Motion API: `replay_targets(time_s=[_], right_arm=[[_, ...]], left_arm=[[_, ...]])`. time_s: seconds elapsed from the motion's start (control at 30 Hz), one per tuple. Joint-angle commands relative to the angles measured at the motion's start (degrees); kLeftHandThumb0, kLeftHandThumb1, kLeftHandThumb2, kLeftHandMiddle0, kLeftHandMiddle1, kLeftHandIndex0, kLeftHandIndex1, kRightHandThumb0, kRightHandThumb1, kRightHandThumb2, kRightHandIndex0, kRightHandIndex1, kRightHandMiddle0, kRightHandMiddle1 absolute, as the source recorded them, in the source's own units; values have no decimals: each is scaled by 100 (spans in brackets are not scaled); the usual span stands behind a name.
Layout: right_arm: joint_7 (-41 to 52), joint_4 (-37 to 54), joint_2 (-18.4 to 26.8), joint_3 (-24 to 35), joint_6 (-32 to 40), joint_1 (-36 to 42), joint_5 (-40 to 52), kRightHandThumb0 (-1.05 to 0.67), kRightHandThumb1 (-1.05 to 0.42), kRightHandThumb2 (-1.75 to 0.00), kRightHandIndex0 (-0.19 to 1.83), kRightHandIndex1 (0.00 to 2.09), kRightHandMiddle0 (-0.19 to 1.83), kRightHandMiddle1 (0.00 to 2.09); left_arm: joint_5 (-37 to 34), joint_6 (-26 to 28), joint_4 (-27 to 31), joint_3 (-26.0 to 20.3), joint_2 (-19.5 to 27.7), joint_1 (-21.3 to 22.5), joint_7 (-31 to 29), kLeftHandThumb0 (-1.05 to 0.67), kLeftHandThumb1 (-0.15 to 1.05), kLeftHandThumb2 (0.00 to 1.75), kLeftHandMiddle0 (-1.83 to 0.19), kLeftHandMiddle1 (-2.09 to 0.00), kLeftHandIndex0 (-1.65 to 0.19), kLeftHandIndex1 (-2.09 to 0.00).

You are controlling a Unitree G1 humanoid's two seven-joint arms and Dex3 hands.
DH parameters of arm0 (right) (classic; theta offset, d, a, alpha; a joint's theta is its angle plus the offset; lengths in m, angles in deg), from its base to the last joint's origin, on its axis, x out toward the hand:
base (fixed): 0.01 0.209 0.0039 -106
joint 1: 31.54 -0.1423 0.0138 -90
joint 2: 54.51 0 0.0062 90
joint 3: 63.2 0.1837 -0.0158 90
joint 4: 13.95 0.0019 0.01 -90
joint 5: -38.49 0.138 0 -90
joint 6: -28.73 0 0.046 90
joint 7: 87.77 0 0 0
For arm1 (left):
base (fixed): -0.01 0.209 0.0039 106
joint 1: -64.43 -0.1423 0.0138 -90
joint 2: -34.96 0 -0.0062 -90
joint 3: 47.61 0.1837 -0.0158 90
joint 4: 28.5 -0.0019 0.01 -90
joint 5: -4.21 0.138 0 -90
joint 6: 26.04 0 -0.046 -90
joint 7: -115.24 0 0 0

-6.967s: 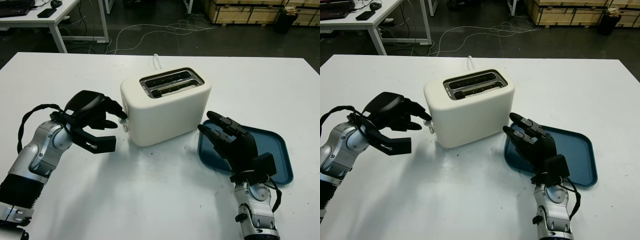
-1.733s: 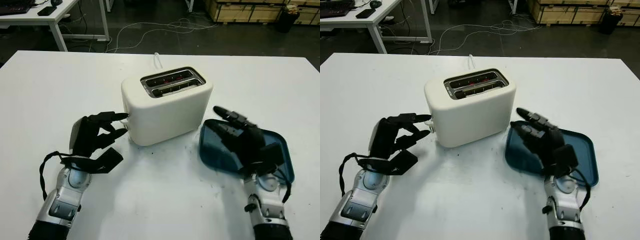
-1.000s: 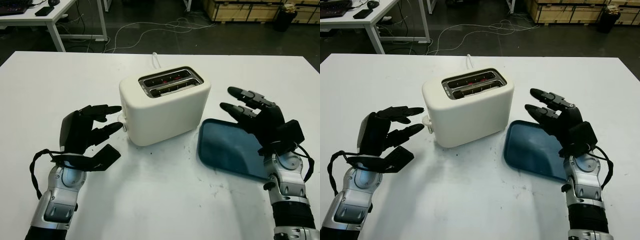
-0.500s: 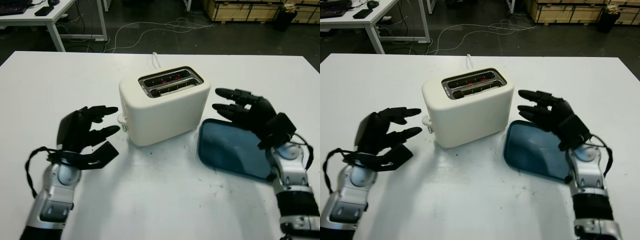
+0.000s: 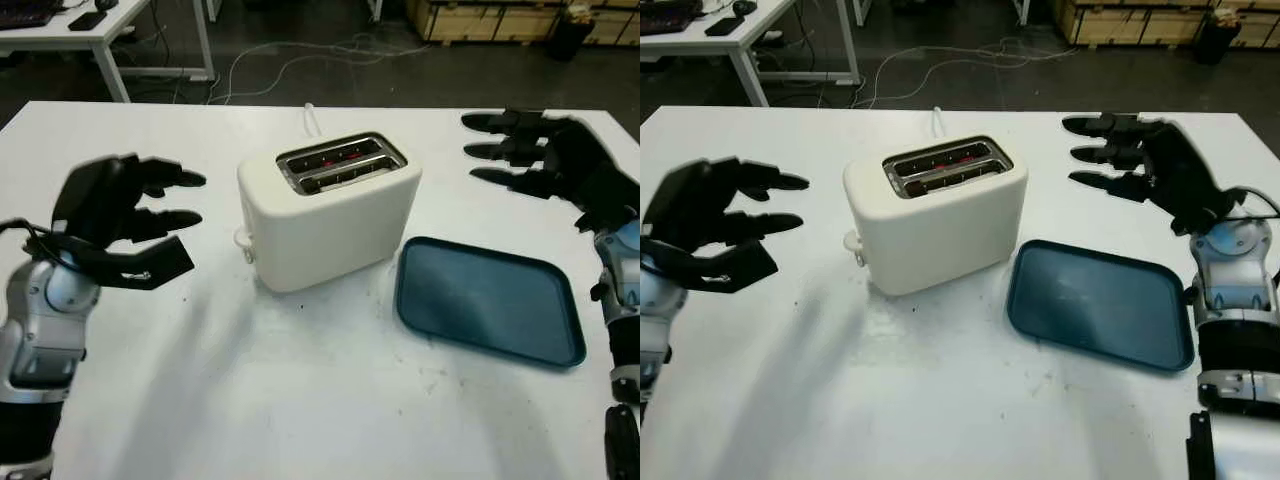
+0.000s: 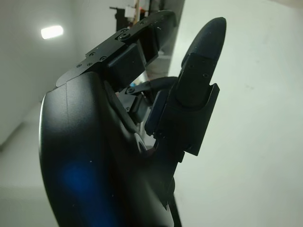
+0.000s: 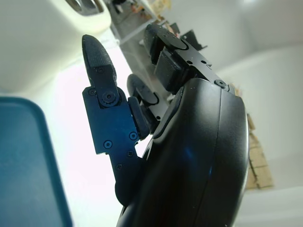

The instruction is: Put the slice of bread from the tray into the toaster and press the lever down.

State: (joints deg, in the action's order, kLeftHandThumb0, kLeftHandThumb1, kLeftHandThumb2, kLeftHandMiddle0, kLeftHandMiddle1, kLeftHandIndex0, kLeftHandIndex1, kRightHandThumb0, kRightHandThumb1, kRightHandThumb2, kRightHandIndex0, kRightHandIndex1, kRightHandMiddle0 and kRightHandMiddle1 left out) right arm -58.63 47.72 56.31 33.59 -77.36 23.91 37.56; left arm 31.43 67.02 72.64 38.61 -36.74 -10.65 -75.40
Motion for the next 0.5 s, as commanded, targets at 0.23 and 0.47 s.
replay_targets(time_s=[0.23, 0.47], right_arm=[[150, 25, 185, -320, 180, -437, -284, -39, -82, 0, 71, 0, 64, 0], [148, -168, 119, -455, -131, -508, -420, -34, -82, 0, 72, 1, 64, 0]], left_arm=[[127, 240, 34, 131, 130, 530, -355, -59, 72, 0, -77, -99, -106, -9], [253, 365, -39, 253, 117, 698, -441, -58, 72, 0, -72, -105, -104, -8]])
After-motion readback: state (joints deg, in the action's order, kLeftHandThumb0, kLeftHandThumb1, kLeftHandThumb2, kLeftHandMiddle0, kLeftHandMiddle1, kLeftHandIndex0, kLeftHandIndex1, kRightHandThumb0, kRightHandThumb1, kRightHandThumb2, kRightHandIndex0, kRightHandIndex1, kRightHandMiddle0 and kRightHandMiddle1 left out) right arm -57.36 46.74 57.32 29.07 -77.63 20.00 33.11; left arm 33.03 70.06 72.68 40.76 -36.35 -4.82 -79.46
